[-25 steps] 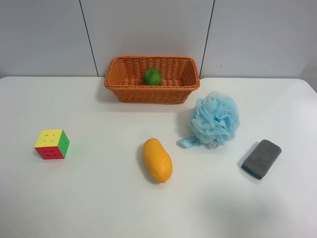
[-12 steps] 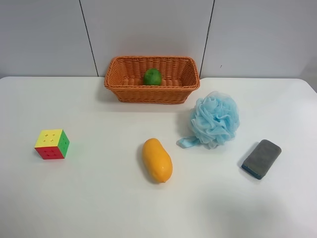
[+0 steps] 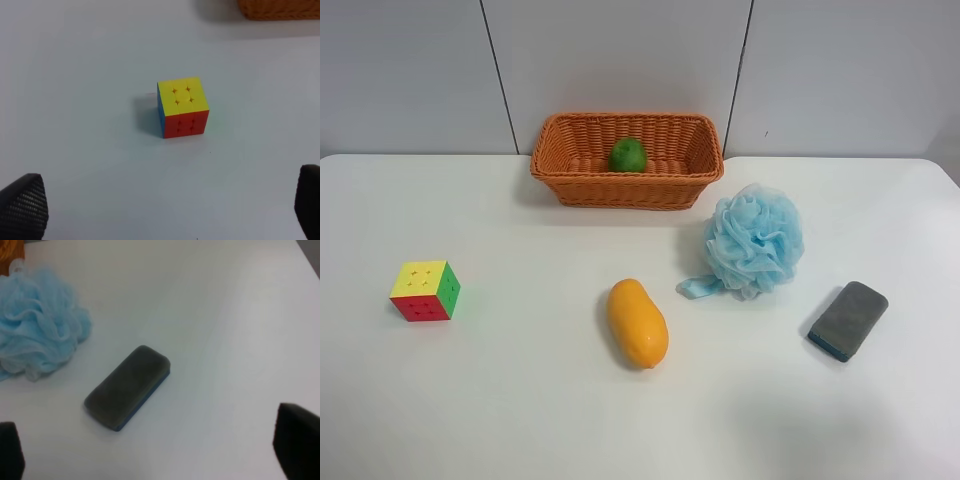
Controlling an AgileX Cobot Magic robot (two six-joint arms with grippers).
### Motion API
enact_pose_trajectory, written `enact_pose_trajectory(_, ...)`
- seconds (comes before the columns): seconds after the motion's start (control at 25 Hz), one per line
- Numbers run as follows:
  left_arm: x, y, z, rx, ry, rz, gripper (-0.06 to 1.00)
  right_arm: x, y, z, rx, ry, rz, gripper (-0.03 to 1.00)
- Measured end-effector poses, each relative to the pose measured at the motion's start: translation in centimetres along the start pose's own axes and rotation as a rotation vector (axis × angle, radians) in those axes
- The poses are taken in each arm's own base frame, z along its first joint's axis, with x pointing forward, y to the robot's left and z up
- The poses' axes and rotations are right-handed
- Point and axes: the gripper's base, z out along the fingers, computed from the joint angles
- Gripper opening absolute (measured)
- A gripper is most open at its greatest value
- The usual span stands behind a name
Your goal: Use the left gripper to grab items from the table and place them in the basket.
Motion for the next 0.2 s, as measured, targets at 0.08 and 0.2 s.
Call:
enact_pose_trajectory(0.08, 0.00, -0.01, 0.00, 0.001, 0.000, -0.001, 0.99, 0.00, 0.00, 0.00, 0.000, 0.000, 0.000, 0.99)
enact_pose_trajectory(0.2, 0.00, -0.01, 0.00, 0.001, 0.000, -0.001, 0.99, 0.00, 0.00, 0.00, 0.000, 0.000, 0.000, 0.99)
